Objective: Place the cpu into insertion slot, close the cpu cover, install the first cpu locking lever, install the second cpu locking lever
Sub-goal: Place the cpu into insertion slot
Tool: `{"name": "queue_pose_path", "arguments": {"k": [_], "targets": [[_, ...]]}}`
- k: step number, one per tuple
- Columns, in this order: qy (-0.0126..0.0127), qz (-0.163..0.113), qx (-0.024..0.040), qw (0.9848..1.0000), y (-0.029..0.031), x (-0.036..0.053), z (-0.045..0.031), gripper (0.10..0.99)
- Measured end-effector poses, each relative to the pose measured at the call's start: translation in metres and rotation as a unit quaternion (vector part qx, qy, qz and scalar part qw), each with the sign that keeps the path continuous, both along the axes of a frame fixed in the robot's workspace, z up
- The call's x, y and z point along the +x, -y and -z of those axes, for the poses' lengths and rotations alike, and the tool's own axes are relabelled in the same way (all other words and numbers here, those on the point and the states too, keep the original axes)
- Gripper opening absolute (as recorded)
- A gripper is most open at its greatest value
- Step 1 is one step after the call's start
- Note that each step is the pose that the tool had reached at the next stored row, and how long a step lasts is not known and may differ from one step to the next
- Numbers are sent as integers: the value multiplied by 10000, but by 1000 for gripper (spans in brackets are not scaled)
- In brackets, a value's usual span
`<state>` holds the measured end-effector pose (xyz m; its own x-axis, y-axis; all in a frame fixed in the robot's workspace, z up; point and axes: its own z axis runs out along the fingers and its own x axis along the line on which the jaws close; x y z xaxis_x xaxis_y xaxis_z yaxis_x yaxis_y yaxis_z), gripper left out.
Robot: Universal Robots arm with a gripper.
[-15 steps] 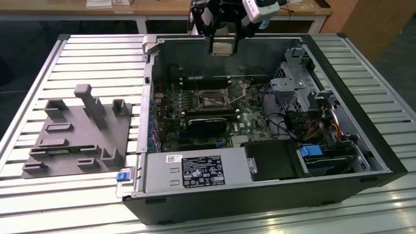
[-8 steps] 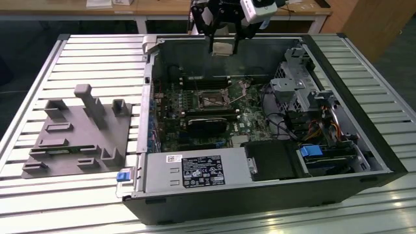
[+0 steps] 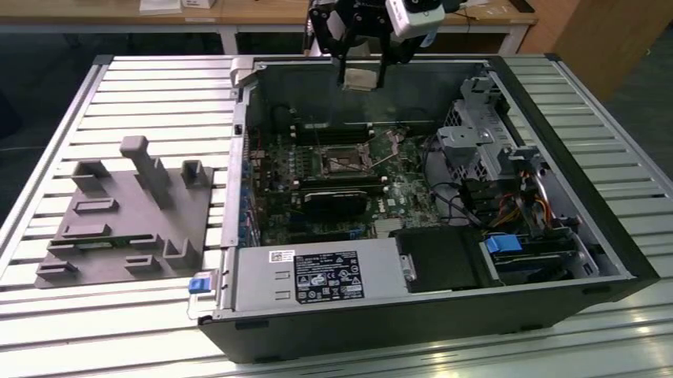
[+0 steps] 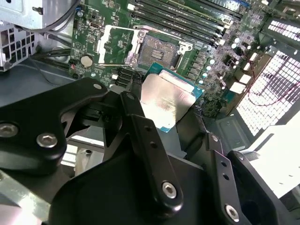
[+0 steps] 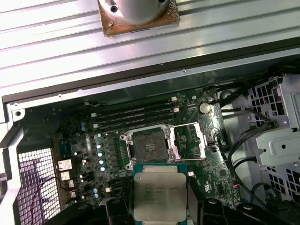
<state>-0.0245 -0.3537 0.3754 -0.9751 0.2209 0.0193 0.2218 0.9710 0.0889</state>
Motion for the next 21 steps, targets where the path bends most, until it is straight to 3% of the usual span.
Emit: {"name": "queue_pose_path", "arguments": {"k": [10, 17, 21], "targets": [[0, 479, -1, 9989, 0, -3, 8, 541], [0, 913, 0, 9958, 0, -7, 19, 541], [0, 1165, 0, 9932, -1, -10, 29, 541]]}}
